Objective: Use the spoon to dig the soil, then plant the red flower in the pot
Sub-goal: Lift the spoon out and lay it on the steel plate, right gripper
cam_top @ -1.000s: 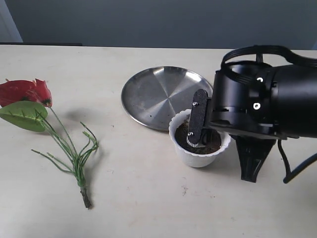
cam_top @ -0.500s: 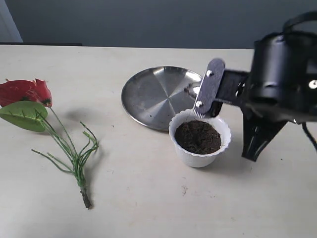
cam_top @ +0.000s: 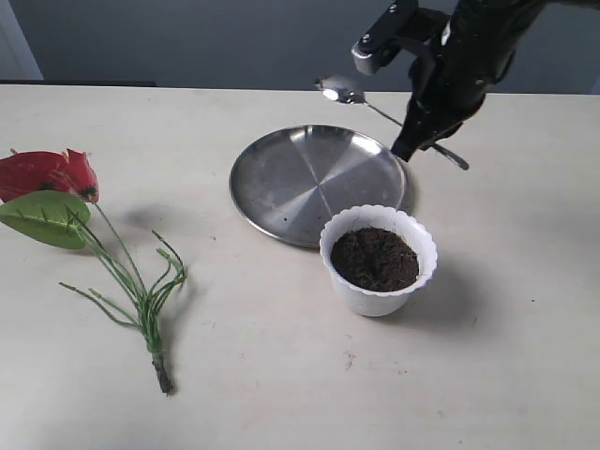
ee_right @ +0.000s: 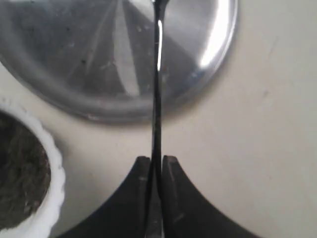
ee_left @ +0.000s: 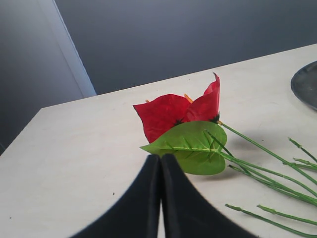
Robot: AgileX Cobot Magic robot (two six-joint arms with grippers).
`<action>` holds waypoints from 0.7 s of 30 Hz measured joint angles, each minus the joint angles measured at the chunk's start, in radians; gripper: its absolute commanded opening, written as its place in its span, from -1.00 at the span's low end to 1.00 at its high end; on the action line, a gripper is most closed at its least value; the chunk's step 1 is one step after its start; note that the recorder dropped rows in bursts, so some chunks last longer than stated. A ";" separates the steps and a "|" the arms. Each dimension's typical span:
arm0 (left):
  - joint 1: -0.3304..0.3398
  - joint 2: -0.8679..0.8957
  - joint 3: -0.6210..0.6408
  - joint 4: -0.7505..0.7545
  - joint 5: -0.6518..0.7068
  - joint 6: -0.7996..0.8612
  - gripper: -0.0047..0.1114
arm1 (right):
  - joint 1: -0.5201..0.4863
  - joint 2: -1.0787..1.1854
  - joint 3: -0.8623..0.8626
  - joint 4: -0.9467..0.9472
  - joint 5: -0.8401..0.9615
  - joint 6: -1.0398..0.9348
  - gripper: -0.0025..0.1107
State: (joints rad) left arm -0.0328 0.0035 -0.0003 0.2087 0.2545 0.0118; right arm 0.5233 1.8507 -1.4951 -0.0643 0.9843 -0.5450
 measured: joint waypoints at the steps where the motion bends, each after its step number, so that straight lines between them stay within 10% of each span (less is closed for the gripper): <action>1: 0.000 0.000 0.000 0.000 0.000 0.000 -0.91 | 0.000 0.075 -0.078 0.017 0.016 -0.018 -0.97; 21: 0.000 0.000 0.000 0.000 0.000 0.000 -0.91 | 0.000 0.486 -0.388 0.220 0.095 -0.078 -0.82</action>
State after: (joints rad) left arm -0.0328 0.0035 -0.0003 0.2087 0.2545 0.0118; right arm 0.5233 2.3364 -1.8828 0.1560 1.0793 -0.6225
